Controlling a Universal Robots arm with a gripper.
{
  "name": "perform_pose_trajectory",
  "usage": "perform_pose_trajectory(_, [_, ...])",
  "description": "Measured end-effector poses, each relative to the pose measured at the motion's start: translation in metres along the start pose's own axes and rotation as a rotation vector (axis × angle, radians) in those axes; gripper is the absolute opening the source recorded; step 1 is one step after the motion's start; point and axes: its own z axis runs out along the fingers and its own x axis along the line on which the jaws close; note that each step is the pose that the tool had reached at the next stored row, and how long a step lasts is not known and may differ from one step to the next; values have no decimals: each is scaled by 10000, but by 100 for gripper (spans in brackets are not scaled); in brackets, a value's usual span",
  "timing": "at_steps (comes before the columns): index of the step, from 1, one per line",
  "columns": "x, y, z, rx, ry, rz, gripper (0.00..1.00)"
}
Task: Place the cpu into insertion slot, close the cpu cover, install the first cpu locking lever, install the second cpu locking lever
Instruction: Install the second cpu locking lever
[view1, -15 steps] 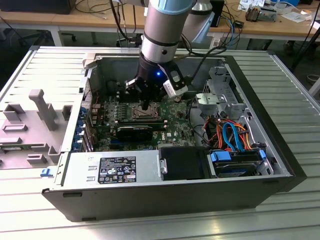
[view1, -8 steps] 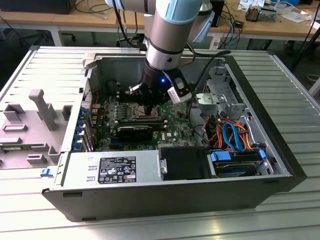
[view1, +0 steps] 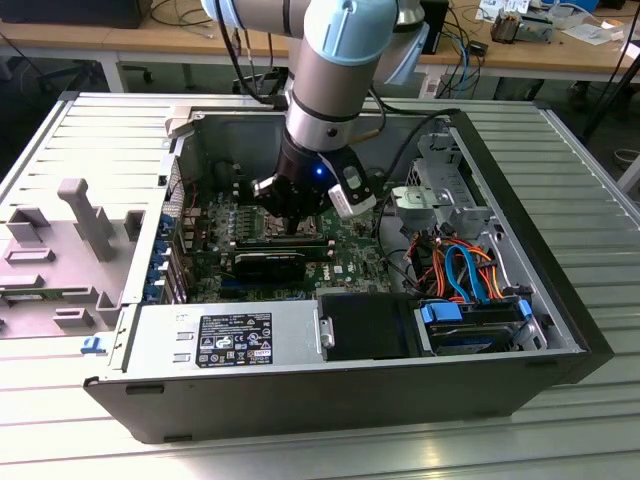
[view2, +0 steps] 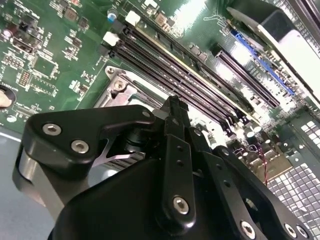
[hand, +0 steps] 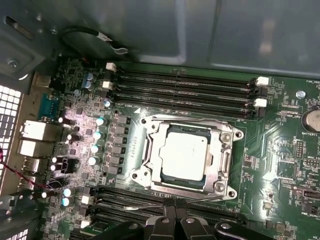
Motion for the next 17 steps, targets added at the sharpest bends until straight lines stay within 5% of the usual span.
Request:
perform_pose_trajectory(4, [24, -70, 19, -80, -12, -9, 11])
perform_pose_trajectory(10, [133, -56, 52, -135, -20, -20, 11])
perform_pose_trajectory(17, [257, -48, 97, -390, -59, -63, 11])
